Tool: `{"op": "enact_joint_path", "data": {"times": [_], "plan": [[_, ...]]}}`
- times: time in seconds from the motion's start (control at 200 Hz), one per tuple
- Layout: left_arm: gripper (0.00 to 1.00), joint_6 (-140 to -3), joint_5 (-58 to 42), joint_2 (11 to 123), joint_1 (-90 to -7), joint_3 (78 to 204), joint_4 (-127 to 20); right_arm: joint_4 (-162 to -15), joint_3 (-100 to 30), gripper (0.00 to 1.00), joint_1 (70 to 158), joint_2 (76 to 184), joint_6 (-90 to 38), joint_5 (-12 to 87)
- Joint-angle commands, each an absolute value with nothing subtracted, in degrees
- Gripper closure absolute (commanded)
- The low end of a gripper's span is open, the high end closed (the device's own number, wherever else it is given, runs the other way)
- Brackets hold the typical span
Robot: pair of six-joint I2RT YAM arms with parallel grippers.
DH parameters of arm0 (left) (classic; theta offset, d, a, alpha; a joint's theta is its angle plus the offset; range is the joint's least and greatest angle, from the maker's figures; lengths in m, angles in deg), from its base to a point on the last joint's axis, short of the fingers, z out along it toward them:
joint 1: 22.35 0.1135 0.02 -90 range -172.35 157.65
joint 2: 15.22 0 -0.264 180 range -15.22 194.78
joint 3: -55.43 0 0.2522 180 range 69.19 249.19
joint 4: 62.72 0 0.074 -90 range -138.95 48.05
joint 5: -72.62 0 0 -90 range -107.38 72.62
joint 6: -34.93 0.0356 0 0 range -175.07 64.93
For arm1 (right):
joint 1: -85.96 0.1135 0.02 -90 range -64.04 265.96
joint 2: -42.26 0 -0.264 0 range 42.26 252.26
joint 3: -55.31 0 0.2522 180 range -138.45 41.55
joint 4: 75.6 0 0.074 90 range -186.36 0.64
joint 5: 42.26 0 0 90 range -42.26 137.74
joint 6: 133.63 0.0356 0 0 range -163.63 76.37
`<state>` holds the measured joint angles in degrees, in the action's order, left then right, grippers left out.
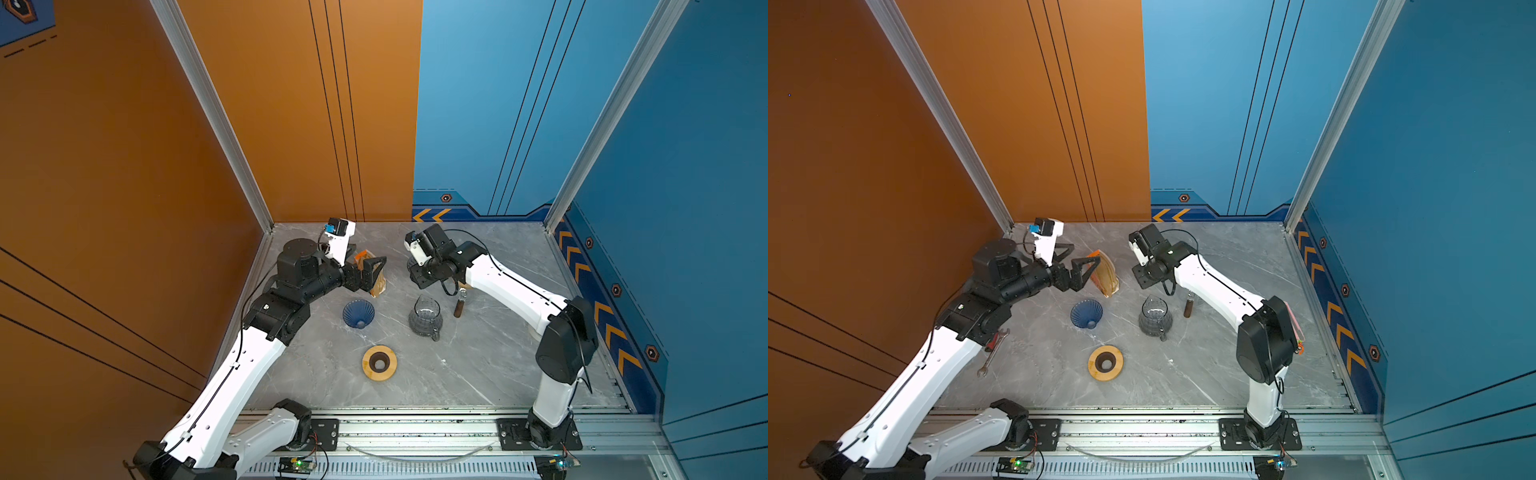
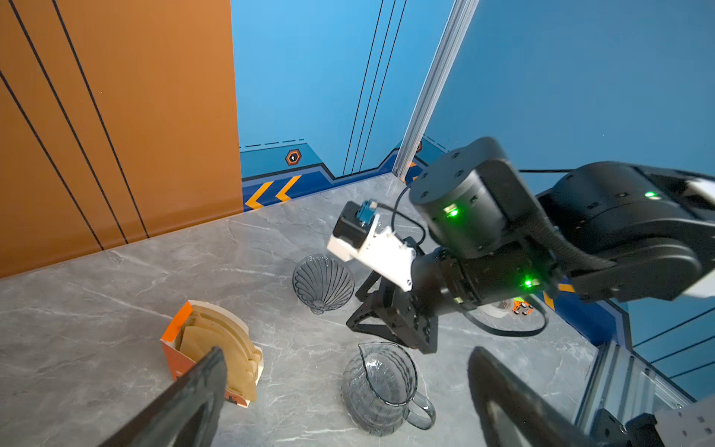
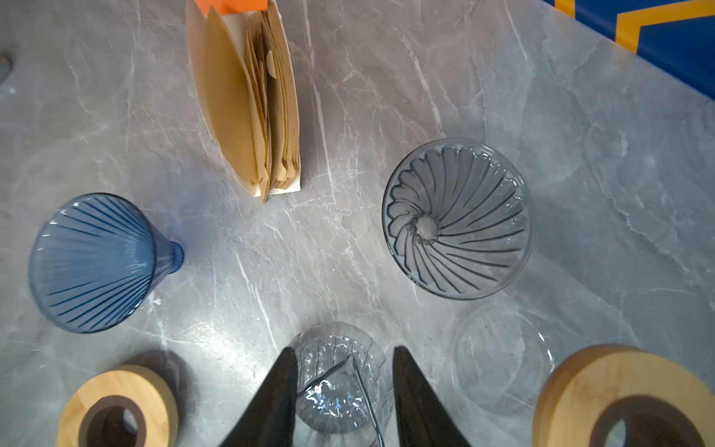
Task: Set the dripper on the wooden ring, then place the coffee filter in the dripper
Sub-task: 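Lower the right gripper onto the clear ribbed glass dripper and close it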
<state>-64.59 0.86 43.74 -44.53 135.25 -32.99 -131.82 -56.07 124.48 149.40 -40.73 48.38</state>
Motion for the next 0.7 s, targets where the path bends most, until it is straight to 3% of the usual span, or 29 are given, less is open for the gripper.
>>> {"op": "enact_joint_path", "data": {"times": [0.0, 0.691], "plan": [[0.02, -65.5, 5.3, 43.3, -43.7, 134.2, -35.7, -137.4, -60.8, 0.60, 125.1, 152.4, -45.0, 54.3], [0.03, -67.1, 4.9, 43.0, -44.2, 133.0, -37.7, -141.0, -73.0, 0.61, 124.5, 166.3, -50.2, 59.6]]}}
